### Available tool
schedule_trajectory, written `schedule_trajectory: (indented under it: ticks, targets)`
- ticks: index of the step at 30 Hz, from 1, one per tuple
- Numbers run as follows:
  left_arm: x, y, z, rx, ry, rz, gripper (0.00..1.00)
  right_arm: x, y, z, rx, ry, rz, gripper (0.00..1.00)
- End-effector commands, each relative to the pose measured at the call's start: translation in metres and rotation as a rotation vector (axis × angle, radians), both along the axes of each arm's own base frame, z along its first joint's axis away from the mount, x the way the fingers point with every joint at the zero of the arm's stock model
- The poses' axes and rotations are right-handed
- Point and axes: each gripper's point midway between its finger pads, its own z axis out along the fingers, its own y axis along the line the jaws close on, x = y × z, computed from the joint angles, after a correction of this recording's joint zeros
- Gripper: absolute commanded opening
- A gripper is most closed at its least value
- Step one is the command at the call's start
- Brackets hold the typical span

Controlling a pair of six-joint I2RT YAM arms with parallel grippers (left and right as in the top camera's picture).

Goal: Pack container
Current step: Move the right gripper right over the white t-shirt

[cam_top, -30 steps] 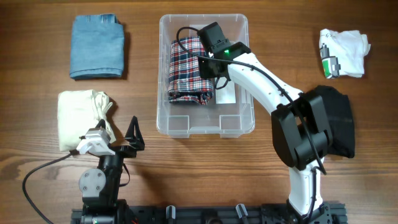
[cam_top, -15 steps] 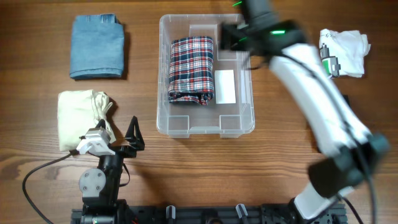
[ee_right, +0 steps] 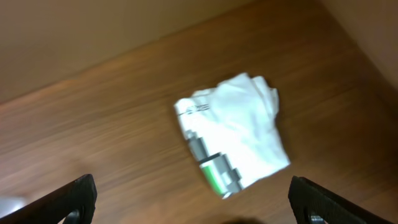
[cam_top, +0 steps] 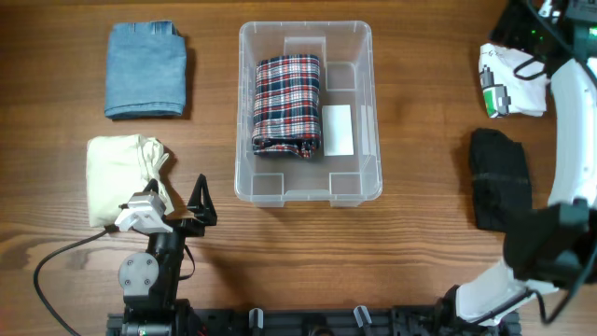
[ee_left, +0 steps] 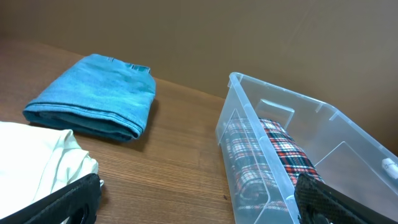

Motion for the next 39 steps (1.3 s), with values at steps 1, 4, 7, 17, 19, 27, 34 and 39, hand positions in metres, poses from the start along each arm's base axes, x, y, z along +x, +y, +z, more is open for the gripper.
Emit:
schedule_trajectory:
  ticks: [1,4,7,17,19,27,34,39]
  targets:
    - [0.0,0.003,-0.003,0.005,0.009,0.013,1.0,0.018,-0.019,-0.049,0.021,0.058,0.023,0.99]
    - [0.0,0.003,-0.003,0.006,0.009,0.013,1.0,0.037,-0.031,-0.073,0.026,0.043,0.016,0.72]
    - [0.0,0.003,-0.003,0.006,0.009,0.013,1.0,0.048,-0.039,-0.092,0.025,0.039,0.007,0.61]
    - [0.0,0.003,-0.003,0.006,0.009,0.013,1.0,0.044,-0.081,-0.149,-0.007,0.12,-0.117,0.2]
    - [0.0,0.003,-0.003,0.005,0.009,0.013,1.0,0.043,-0.085,-0.157,-0.005,0.129,-0.124,0.17]
    - [0.0,0.003,-0.003,0.006,0.009,0.013,1.0,0.043,-0.1,-0.172,0.045,0.112,-0.156,0.09]
    - [0.0,0.003,-0.003,0.006,0.009,0.013,1.0,0.042,-0.099,-0.206,0.068,0.161,-0.156,0.09]
    - [0.0,0.003,-0.003,0.006,0.009,0.013,1.0,0.037,-0.097,-0.224,0.083,0.2,-0.154,0.1]
